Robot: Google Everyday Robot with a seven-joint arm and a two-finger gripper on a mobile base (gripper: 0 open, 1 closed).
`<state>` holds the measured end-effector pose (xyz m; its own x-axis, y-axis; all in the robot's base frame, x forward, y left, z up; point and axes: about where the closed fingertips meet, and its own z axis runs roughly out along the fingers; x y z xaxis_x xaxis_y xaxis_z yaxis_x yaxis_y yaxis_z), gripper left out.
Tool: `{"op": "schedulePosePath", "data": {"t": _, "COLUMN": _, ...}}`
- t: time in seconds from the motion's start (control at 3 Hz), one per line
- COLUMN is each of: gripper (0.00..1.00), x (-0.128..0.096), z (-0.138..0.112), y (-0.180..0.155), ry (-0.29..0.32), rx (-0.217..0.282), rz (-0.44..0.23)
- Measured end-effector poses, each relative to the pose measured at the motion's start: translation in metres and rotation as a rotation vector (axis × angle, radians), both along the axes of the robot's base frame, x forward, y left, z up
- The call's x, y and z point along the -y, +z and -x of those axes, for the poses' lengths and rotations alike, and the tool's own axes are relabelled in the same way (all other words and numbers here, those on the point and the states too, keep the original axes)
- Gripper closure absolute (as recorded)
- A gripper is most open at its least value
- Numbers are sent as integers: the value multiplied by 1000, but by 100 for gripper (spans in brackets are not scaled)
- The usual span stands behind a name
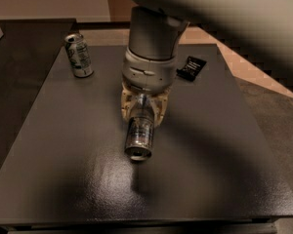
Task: Pick redbull can
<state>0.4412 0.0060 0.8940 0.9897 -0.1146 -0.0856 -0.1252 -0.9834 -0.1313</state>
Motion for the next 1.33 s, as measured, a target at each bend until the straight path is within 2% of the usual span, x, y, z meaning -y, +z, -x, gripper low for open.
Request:
{"op": "schedulePosePath", "data": {"t": 0.67, "gripper": 100, "x": 1, "z": -27, "y": 55, "ry": -89, "rx": 45, "rz": -98}}
{"op": "schedulePosePath", "data": {"t": 1.0, "gripper": 100, "x": 4, "z": -31, "y": 101, "ry": -159, "rx": 99, "rz": -161}}
{"op": "schedulePosePath", "data": {"t": 1.33, "gripper": 100, "x": -2, "z": -37, "y": 102, "ry": -161, "rx": 121, "rz": -184}}
